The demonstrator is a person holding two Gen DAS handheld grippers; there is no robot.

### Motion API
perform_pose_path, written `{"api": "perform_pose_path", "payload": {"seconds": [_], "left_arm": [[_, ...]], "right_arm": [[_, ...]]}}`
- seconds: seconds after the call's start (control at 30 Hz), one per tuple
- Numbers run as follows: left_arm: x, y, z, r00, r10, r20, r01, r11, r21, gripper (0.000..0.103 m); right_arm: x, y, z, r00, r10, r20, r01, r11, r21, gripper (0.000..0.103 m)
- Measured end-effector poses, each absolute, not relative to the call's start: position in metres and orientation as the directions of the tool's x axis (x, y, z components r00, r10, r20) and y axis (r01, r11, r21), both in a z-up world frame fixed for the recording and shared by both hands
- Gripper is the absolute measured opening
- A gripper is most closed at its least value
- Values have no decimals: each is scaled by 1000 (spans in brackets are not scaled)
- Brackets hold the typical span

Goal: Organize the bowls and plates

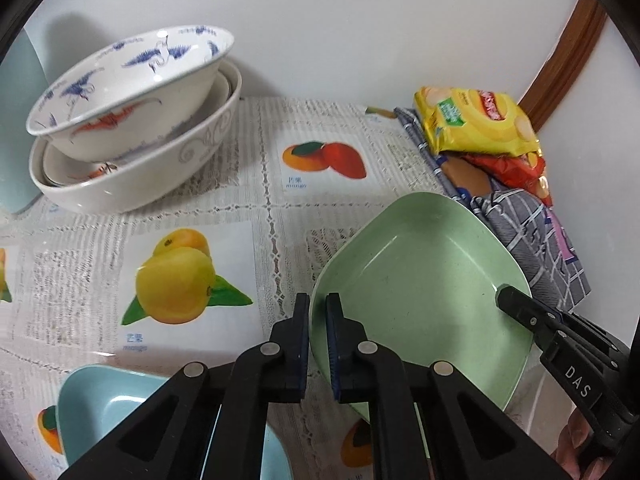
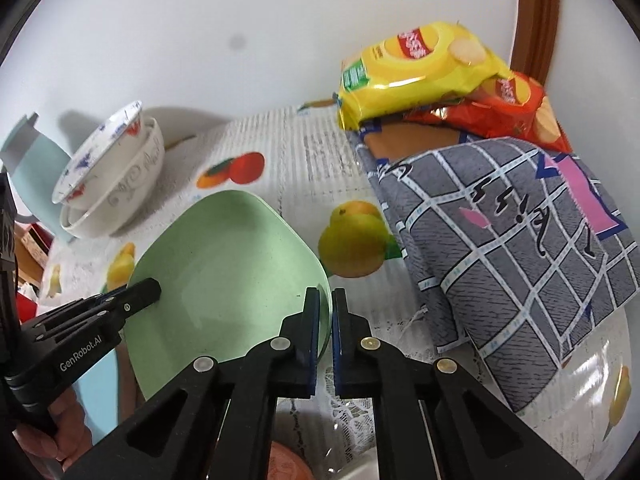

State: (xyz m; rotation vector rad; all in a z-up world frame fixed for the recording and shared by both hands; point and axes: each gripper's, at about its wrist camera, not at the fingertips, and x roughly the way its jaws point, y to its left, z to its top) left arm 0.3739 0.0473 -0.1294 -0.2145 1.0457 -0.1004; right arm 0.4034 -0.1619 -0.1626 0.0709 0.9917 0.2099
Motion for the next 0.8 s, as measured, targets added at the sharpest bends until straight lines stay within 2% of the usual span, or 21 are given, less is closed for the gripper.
{"api": "perform_pose_path", "payload": {"seconds": [0.37, 0.8], "left_arm": [[339, 48, -99, 528, -175, -831, 2, 979, -205, 8], [265, 51, -42, 603, -191, -775, 19, 974, -226, 8]], "right_arm": [[364, -166, -138, 570, 221, -792, -126, 975, 182, 5], [289, -172, -75, 655, 225, -721, -144, 974, 173, 5]]}}
